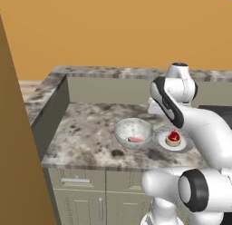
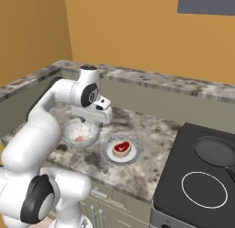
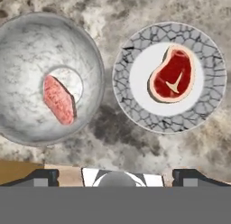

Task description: Place one of the steaks on the plate and the other in the bowl. Then place the bowl in the fridge.

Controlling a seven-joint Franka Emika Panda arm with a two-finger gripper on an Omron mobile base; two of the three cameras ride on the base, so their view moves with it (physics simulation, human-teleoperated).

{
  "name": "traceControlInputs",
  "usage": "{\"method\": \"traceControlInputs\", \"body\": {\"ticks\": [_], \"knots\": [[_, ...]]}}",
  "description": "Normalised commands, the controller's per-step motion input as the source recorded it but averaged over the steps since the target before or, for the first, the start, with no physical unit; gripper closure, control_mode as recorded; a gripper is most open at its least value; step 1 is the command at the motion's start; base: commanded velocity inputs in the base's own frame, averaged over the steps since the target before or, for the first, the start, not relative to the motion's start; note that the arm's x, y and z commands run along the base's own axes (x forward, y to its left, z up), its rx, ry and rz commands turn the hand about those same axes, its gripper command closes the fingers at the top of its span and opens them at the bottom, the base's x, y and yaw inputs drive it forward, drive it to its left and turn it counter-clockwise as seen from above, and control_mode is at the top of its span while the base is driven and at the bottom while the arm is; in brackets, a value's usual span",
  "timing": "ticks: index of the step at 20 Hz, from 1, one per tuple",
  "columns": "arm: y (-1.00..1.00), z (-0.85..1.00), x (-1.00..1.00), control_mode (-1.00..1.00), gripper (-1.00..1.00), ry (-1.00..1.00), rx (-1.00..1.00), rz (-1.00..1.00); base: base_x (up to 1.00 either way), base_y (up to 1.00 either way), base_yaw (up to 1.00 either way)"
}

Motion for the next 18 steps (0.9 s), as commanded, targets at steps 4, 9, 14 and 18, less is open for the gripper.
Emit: {"method": "traceControlInputs", "body": {"ticks": [4, 9, 14, 18], "knots": [[-0.05, -0.26, 1.00, -1.00, -1.00, 0.01, 0.00, 0.08, 0.00, 0.00, 0.00], [0.21, -0.27, 0.97, -1.00, -1.00, 0.03, -0.01, 0.03, 0.00, 0.00, 0.00], [0.19, -0.44, 0.74, -1.00, -1.00, 0.00, -0.01, 0.00, 0.00, 0.00, 0.00], [0.02, -0.48, 0.44, -1.00, -1.00, 0.01, 0.00, 0.00, 0.00, 0.00, 0.00]]}}
